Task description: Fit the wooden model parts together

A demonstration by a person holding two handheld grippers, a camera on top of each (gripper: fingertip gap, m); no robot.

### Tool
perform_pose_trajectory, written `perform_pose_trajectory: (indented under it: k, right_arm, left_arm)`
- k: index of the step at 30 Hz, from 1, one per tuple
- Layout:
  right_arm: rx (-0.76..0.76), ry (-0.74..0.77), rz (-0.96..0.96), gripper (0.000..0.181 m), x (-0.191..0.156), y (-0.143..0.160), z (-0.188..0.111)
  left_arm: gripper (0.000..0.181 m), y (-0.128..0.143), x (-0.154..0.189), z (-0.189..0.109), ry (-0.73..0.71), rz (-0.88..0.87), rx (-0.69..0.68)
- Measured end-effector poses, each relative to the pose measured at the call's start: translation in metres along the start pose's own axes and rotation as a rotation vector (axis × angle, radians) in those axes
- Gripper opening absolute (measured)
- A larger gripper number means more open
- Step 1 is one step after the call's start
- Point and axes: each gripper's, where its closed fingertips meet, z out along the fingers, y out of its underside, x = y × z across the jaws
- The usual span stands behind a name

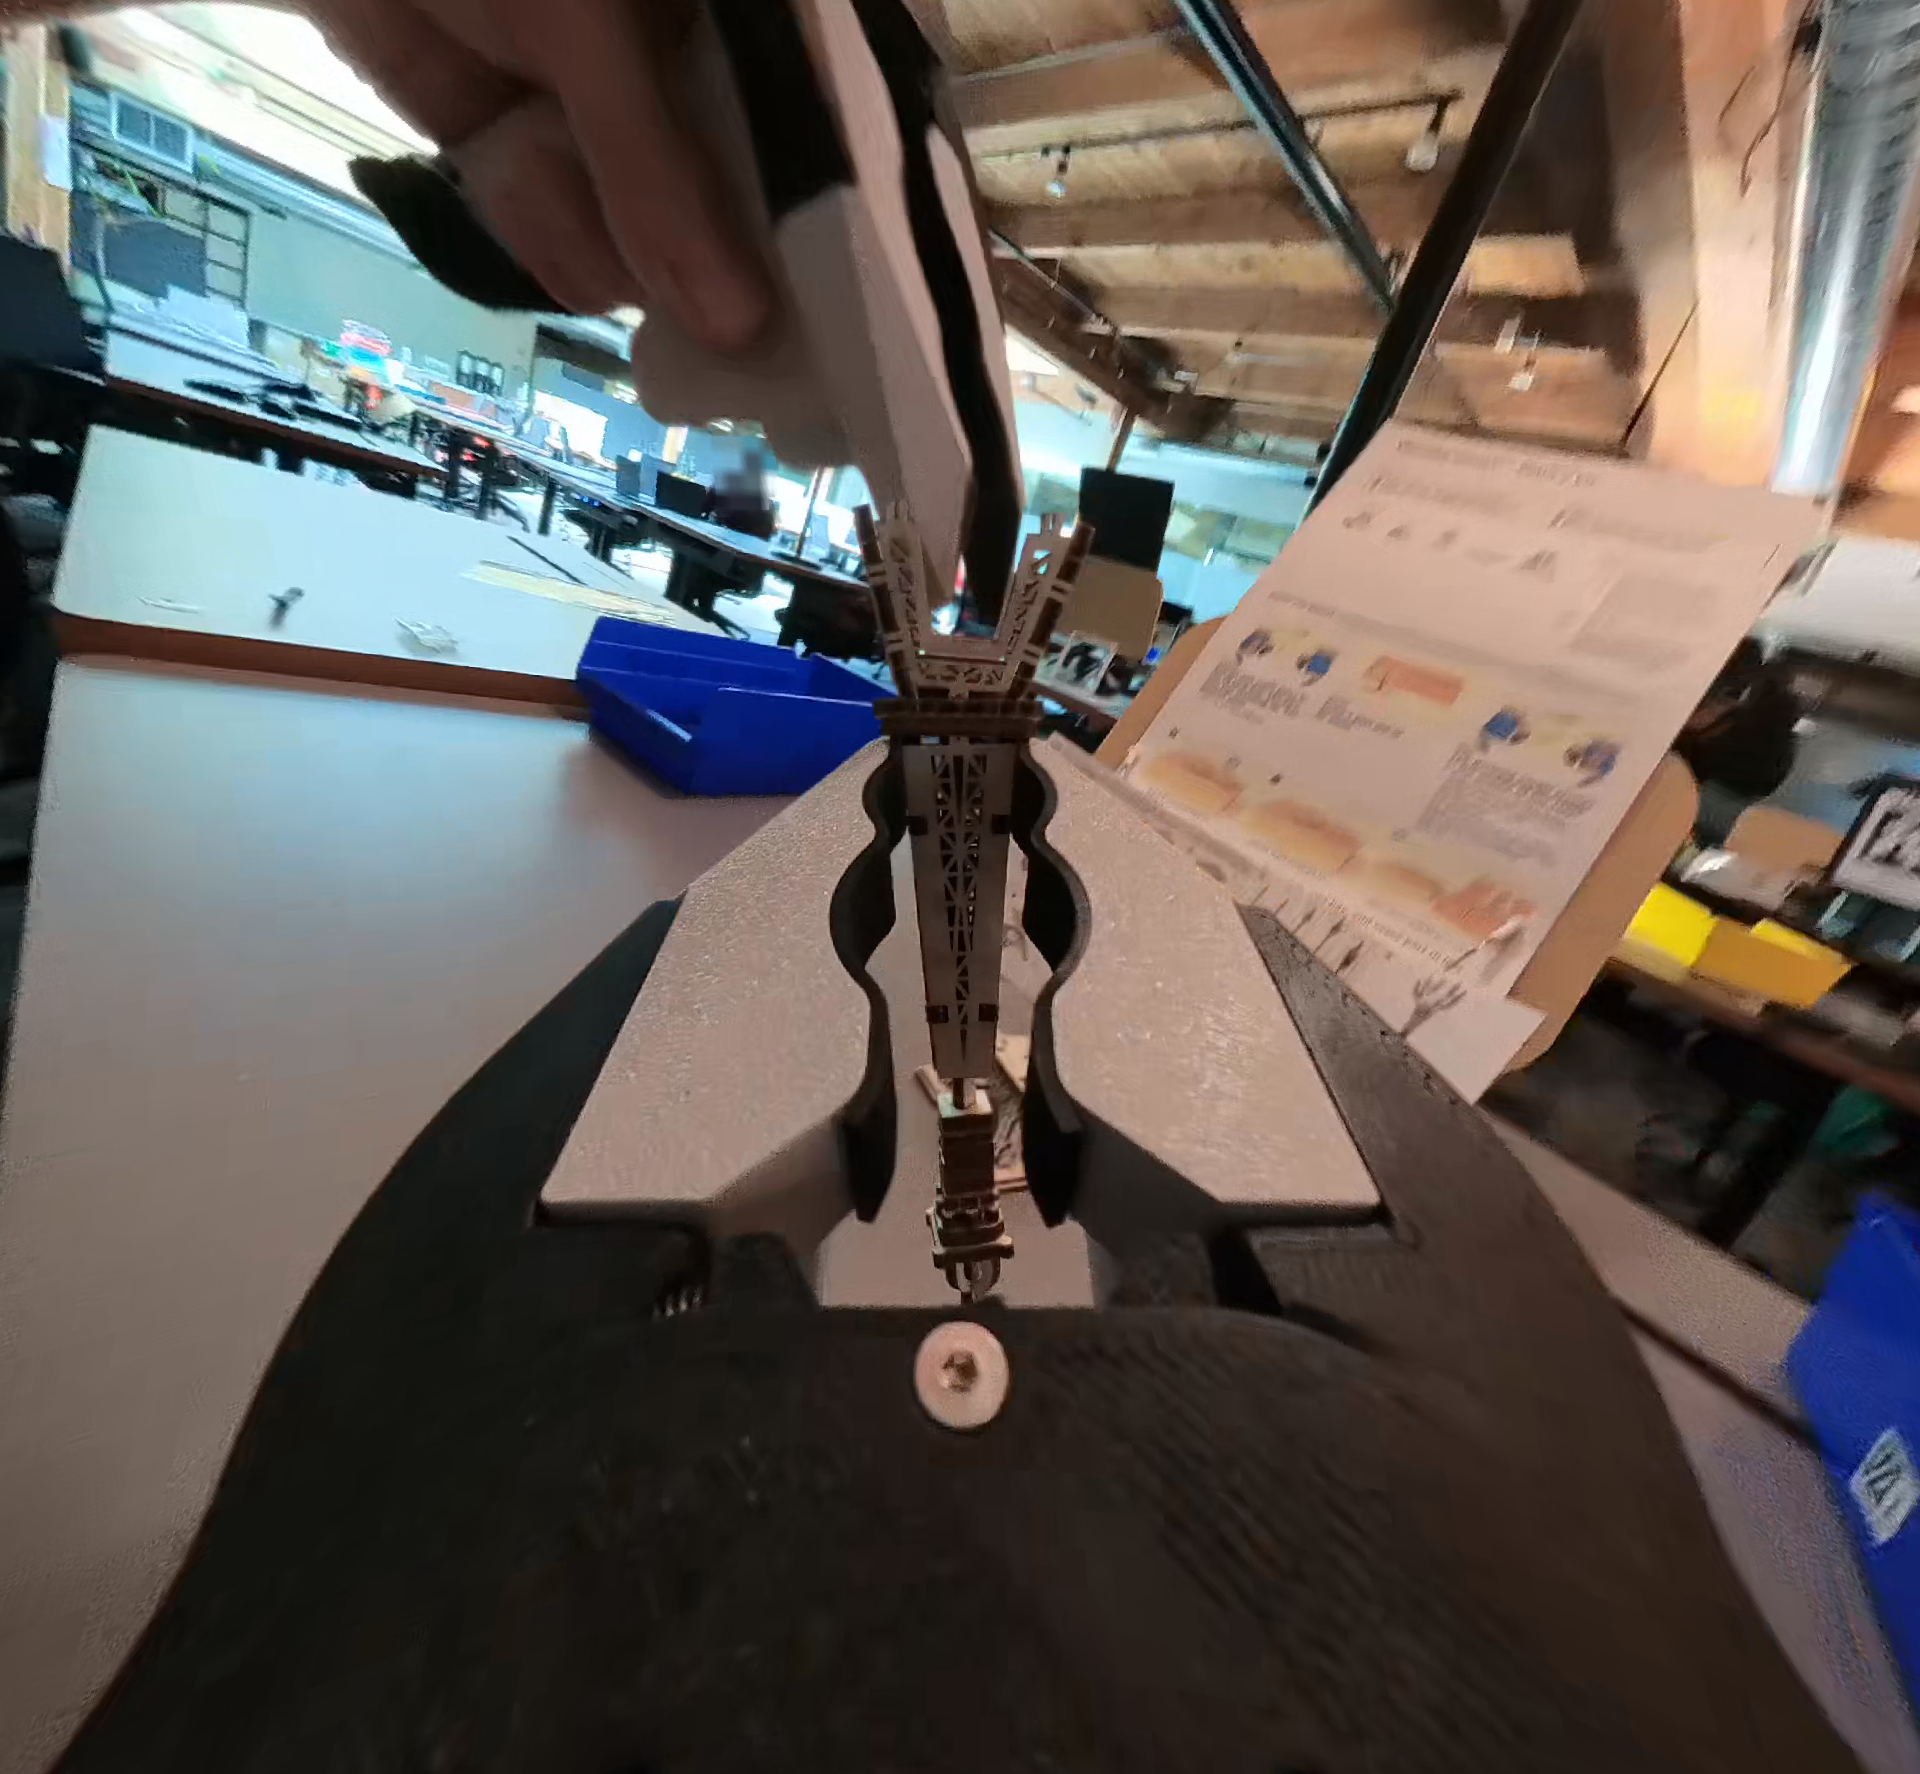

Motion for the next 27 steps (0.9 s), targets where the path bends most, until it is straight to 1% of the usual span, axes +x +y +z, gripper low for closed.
perform_pose_trajectory:
  k: [2, 4, 5, 6, 7, 9, 11, 13, 17, 21, 23, 26, 27]
  right_arm:
    - [-0.032, -0.022, 0.097, 0.018, 0.004, 0.007, 0.000]
    - [-0.043, -0.071, 0.257, 0.018, 0.006, 0.010, 0.000]
    - [-0.029, -0.099, 0.330, 0.018, 0.006, 0.008, 0.000]
    - [-0.042, -0.152, 0.393, 0.018, 0.001, 0.009, 0.000]
    - [-0.052, -0.171, 0.429, 0.018, 0.000, 0.010, 0.000]
    - [-0.047, -0.175, 0.433, 0.018, -0.001, 0.008, 0.000]
    - [-0.053, -0.214, 0.466, 0.018, -0.007, 0.004, 0.000]
    - [-0.014, -0.237, 0.494, 0.018, -0.010, -0.004, -0.001]
    - [-0.008, -0.257, 0.510, 0.018, -0.011, -0.006, -0.003]
    - [-0.001, -0.277, 0.539, 0.018, -0.012, -0.006, -0.003]
    - [0.002, -0.287, 0.555, 0.019, -0.012, -0.006, -0.003]
    - [0.009, -0.298, 0.564, 0.018, -0.013, -0.007, -0.003]
    - [0.011, -0.309, 0.571, 0.018, -0.014, -0.008, -0.003]
  left_arm:
    - [0.030, -0.007, 0.002, -0.013, -0.051, 0.128, 0.032]
    - [0.026, -0.015, 0.017, -0.020, -0.055, 0.290, 0.065]
    - [0.020, -0.013, 0.023, -0.019, -0.054, 0.361, 0.040]
    - [0.018, -0.009, 0.027, -0.016, -0.055, 0.414, -0.002]
    - [0.017, -0.006, 0.029, -0.013, -0.058, 0.440, -0.037]
    - [0.014, -0.001, 0.037, -0.005, 0.004, 0.439, -0.081]
    - [0.010, -0.003, 0.044, 0.000, 0.060, 0.414, -0.070]
    - [0.000, -0.003, 0.042, 0.003, 0.056, 0.409, -0.097]
    - [0.002, -0.003, 0.039, 0.005, 0.040, 0.418, -0.128]
    - [0.003, -0.003, 0.042, 0.005, 0.058, 0.437, -0.147]
    - [0.007, -0.003, 0.039, 0.004, 0.045, 0.435, -0.161]
    - [0.009, -0.006, 0.043, 0.004, 0.071, 0.440, -0.151]
    - [0.007, -0.005, 0.044, 0.005, 0.081, 0.444, -0.160]
